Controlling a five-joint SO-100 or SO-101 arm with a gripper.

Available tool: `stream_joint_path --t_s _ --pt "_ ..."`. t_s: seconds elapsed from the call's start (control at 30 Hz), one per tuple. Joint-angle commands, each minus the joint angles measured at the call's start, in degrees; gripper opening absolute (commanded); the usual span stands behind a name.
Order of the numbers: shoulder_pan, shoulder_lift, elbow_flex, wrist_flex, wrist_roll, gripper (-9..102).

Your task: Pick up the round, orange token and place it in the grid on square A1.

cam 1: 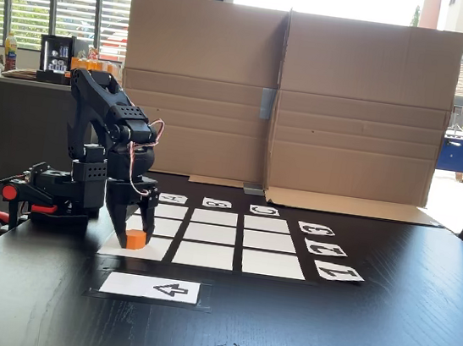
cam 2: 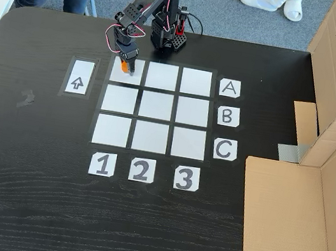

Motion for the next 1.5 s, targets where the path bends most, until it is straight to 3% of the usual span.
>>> stream_joint_path --t_s 0.0,0.83,1.47 --pt "0.0 -0.4 0.3 -0.7 -0.4 33" --pt "7.2 7.6 -0.1 -3.7 -0.7 35" --pt "12.5 35.7 -1.5 -2.7 0.3 35"
